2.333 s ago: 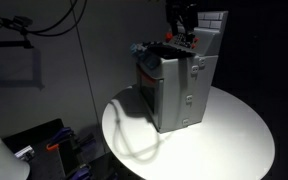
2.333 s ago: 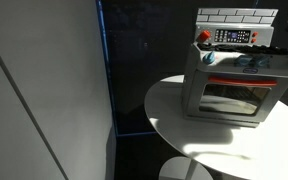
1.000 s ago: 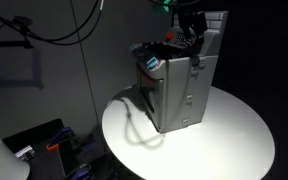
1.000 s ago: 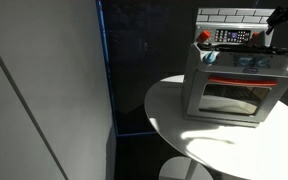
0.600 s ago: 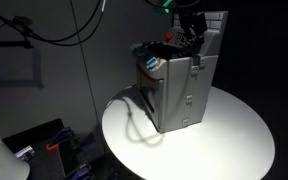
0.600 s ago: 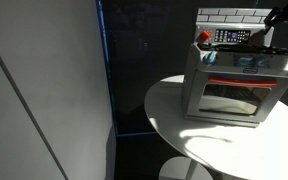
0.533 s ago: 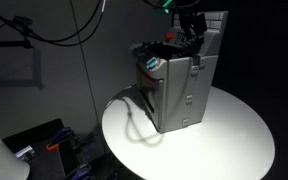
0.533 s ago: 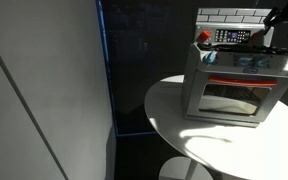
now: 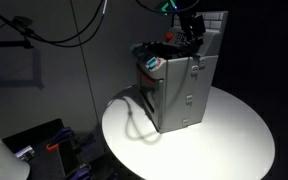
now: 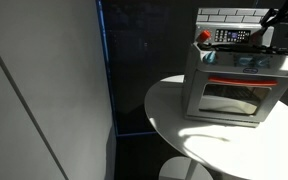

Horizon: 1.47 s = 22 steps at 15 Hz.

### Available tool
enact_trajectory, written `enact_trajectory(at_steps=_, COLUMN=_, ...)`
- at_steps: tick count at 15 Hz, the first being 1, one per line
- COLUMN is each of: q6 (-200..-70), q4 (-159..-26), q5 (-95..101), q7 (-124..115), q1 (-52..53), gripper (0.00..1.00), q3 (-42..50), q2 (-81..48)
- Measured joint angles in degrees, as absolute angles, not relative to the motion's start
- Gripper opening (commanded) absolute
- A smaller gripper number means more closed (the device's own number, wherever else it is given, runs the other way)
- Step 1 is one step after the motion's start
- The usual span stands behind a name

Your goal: Press the top right orange button on the stove

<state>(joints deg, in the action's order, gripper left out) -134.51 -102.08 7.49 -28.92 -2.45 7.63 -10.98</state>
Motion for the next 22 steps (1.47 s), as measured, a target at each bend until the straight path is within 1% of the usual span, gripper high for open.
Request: enact_trajectory(at_steps=22, q6=-134.51, q4=-98.55, q5=7.56, q7=-31.43, q1=-2.12, gripper=1.00, q3=7.96, q2=-14.23)
